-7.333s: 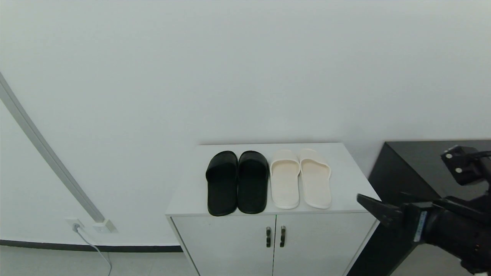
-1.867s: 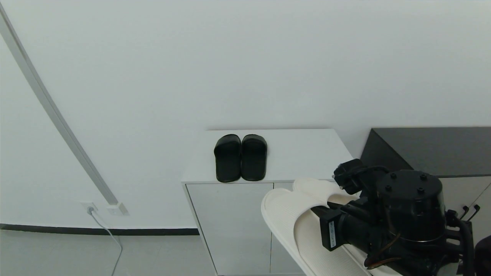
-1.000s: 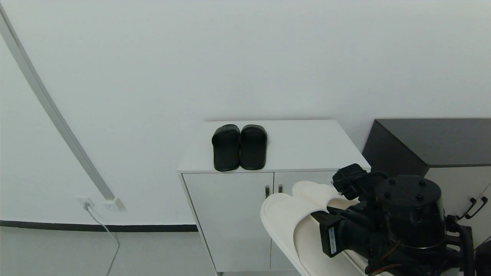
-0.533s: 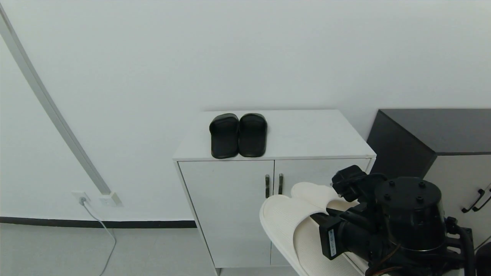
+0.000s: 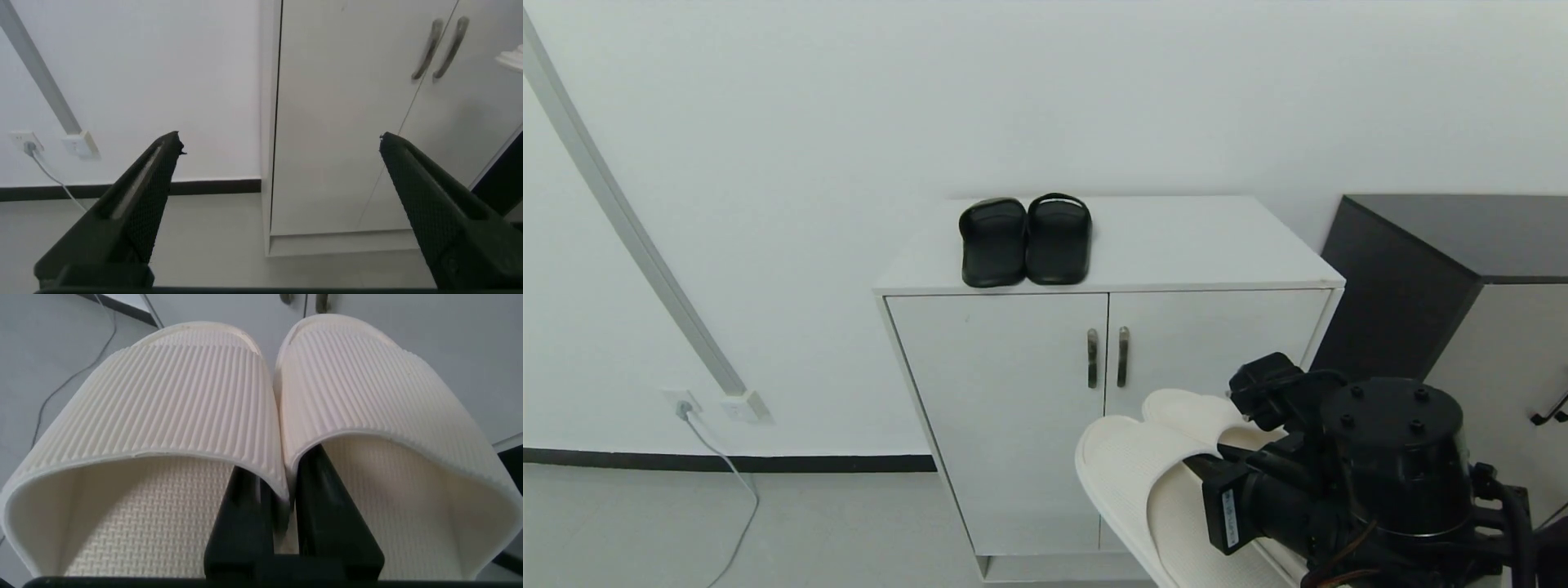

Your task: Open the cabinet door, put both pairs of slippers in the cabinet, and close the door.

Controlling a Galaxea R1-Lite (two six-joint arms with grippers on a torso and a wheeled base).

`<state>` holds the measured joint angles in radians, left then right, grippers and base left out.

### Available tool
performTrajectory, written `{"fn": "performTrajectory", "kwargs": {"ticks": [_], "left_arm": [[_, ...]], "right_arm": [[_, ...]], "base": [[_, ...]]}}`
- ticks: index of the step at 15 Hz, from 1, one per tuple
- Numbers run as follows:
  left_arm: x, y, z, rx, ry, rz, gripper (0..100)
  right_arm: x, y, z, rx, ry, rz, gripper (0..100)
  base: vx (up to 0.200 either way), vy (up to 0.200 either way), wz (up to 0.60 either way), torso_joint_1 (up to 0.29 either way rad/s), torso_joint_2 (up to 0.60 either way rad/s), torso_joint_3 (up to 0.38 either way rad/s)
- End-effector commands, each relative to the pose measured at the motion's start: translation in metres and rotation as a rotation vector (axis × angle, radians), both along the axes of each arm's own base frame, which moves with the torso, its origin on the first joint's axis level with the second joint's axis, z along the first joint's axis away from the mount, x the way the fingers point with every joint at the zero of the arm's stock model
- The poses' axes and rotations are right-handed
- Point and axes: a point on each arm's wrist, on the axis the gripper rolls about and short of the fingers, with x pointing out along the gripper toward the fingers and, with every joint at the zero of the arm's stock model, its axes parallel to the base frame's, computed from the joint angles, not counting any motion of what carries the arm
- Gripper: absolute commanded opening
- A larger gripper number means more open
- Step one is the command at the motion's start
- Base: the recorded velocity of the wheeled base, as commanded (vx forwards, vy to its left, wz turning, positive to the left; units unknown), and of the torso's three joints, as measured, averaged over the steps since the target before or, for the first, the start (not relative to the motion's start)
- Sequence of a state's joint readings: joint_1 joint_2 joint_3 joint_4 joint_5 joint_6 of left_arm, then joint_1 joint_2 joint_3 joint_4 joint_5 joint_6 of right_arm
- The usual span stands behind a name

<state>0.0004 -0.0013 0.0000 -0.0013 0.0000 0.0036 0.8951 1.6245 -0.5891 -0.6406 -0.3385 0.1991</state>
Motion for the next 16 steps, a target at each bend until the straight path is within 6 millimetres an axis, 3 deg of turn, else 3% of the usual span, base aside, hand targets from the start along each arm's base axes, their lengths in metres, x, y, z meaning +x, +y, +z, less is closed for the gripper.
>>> {"fn": "performTrajectory", "kwargs": {"ticks": [1,16], "left_arm": [[0.0001,0.0000,0.0001,0.001,0.001,0.000,100],[0.0001,-0.0001,0.0001,0.001,0.001,-0.002,100]], "right_arm": [[-0.0008,0.0013,0.0000,0.000,0.000,0.005,0],[-0.0021,0.0009,-0.0019,-0.010,0.002,0.010,0]], "base": [[0.000,0.000,0.00,-0.193,0.51,0.320],[0.000,0.000,0.00,-0.143,0.48,0.334]]}}
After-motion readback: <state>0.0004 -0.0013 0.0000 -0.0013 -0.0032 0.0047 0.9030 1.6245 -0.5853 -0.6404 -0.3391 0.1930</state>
